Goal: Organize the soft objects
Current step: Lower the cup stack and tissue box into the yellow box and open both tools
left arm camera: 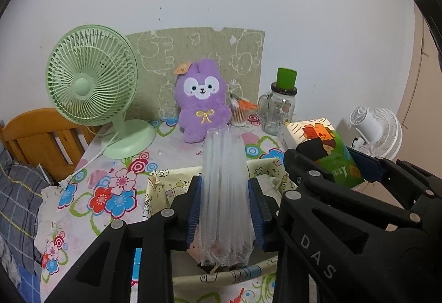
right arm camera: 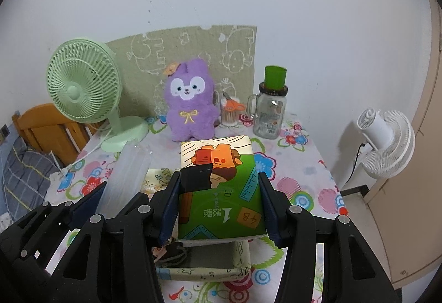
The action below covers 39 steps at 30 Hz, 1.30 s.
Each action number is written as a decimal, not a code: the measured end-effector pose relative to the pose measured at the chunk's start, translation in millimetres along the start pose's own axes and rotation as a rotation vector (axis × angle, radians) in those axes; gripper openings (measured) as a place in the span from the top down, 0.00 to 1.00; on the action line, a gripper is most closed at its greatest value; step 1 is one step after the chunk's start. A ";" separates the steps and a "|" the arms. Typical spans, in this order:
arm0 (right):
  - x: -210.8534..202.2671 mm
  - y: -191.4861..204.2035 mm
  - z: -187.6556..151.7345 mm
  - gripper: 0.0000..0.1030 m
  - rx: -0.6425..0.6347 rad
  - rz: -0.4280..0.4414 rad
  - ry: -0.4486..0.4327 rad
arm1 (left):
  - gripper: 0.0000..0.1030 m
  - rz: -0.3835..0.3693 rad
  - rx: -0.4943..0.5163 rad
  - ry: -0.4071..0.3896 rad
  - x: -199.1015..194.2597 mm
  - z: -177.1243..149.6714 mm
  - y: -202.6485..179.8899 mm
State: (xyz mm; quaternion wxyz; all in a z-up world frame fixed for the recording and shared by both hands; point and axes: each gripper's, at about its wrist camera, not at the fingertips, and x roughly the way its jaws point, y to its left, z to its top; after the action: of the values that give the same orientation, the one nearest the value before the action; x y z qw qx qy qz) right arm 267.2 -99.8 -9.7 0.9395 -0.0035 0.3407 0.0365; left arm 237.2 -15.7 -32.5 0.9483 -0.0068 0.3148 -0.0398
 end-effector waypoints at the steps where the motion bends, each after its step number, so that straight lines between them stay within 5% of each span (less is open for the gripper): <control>1: 3.7 -0.3 0.3 0.46 0.000 -0.001 0.005 | 0.62 0.000 0.001 0.006 4.3 -0.1 0.2; 6: 14.3 -0.9 -0.7 0.46 0.002 0.010 0.018 | 0.33 0.001 0.011 0.020 17.1 -0.9 0.9; 12: 26.5 9.8 -1.2 0.46 -0.028 0.043 0.036 | 0.18 0.051 0.030 0.021 19.8 -4.2 6.5; 23: 48.2 28.6 -8.8 0.44 -0.034 0.115 0.096 | 0.15 0.064 0.013 0.091 33.0 -11.4 24.9; 28: 45.0 30.7 -11.4 0.19 -0.043 0.124 0.088 | 0.12 0.067 0.007 0.098 33.0 -14.6 26.6; 39: 7.6 16.6 -14.4 0.15 -0.029 0.094 0.053 | 0.06 0.074 0.014 0.061 2.7 -15.1 12.9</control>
State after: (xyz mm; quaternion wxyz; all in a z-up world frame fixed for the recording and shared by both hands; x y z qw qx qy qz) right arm 262.6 -83.1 -25.4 0.9271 -0.0023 0.3648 0.0855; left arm 231.2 -2.8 -46.8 0.9392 0.0129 0.3432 -0.0072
